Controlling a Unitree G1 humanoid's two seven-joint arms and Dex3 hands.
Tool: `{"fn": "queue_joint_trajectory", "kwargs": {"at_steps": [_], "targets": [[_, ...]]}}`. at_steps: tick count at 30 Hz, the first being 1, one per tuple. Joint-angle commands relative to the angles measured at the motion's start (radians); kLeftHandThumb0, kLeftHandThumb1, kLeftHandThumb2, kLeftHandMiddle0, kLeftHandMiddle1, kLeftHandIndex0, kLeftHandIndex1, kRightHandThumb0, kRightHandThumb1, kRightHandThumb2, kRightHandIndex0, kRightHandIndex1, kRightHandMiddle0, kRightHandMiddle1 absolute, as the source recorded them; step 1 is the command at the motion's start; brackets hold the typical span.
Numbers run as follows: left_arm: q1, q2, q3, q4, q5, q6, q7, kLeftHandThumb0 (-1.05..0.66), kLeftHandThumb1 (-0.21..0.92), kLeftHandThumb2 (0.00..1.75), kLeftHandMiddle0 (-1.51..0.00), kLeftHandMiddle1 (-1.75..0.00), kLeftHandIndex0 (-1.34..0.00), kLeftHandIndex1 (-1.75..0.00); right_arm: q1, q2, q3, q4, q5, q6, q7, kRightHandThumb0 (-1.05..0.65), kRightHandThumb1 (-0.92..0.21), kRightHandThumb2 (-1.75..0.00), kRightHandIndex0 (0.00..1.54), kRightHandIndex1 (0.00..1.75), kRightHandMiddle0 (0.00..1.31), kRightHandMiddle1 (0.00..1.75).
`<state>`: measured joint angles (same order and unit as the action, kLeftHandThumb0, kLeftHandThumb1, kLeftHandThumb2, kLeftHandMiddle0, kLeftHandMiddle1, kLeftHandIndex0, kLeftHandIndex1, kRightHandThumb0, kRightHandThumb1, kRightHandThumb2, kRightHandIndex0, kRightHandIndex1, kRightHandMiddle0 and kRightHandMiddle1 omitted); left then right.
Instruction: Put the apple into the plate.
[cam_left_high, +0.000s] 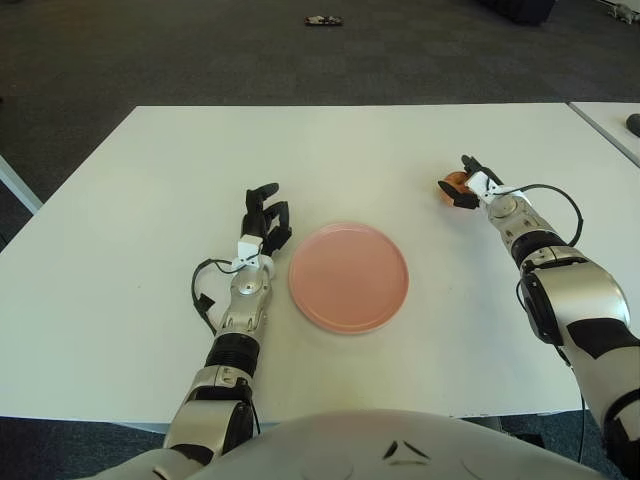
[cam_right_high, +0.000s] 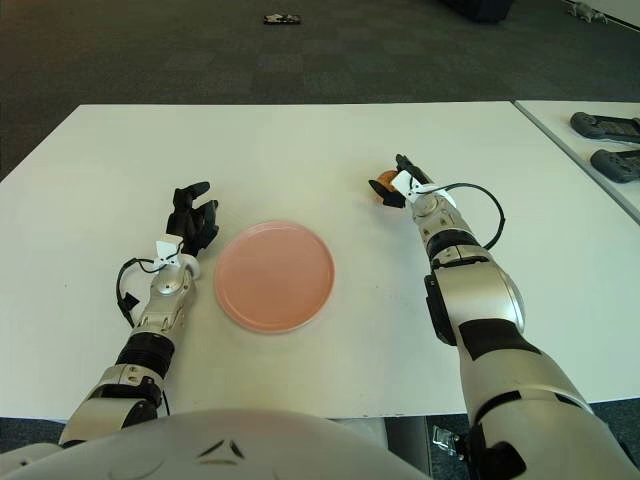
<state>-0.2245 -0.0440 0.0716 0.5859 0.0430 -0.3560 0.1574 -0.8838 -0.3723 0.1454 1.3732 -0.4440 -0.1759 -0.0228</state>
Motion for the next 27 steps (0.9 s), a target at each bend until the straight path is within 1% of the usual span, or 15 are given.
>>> {"fn": "queue_joint_trajectory", "kwargs": {"at_steps": [1,14,25,27], "targets": [[0.044,0.003,0.008,0.035,-0.008,0.047,0.001,-0.76,0.92,0.6,-0.29,-0.77,-0.02,-1.23,0.033,0.0,0.006,0.008,-0.008,0.022,0.005,-1.05,-0.92,-0.73,0.0,0.0,0.0,0.0],[0.047,0.01,0.01,0.037,-0.003,0.039,0.005,-0.75,0.92,0.61,-0.29,-0.77,-0.02,-1.23,0.054,-0.002,0.018,0.01,-0.019,0.03,-0.033,-1.02,-0.92,-0.69,0.0,0.0,0.02,0.02],[0.05,0.015,0.008,0.032,0.004,0.041,0.009,-0.75,0.92,0.61,-0.28,-0.76,-0.01,-1.23,0.079,-0.009,0.021,0.012,-0.023,0.032,-0.044,-1.01,-0.92,-0.69,0.0,0.0,0.03,0.05],[0.05,0.018,0.009,0.03,0.003,0.042,0.006,-0.75,0.92,0.61,-0.28,-0.76,-0.01,-1.23,0.083,-0.009,0.018,0.012,-0.02,0.034,-0.043,-1.01,-0.92,-0.69,0.0,0.0,0.02,0.09]]}}
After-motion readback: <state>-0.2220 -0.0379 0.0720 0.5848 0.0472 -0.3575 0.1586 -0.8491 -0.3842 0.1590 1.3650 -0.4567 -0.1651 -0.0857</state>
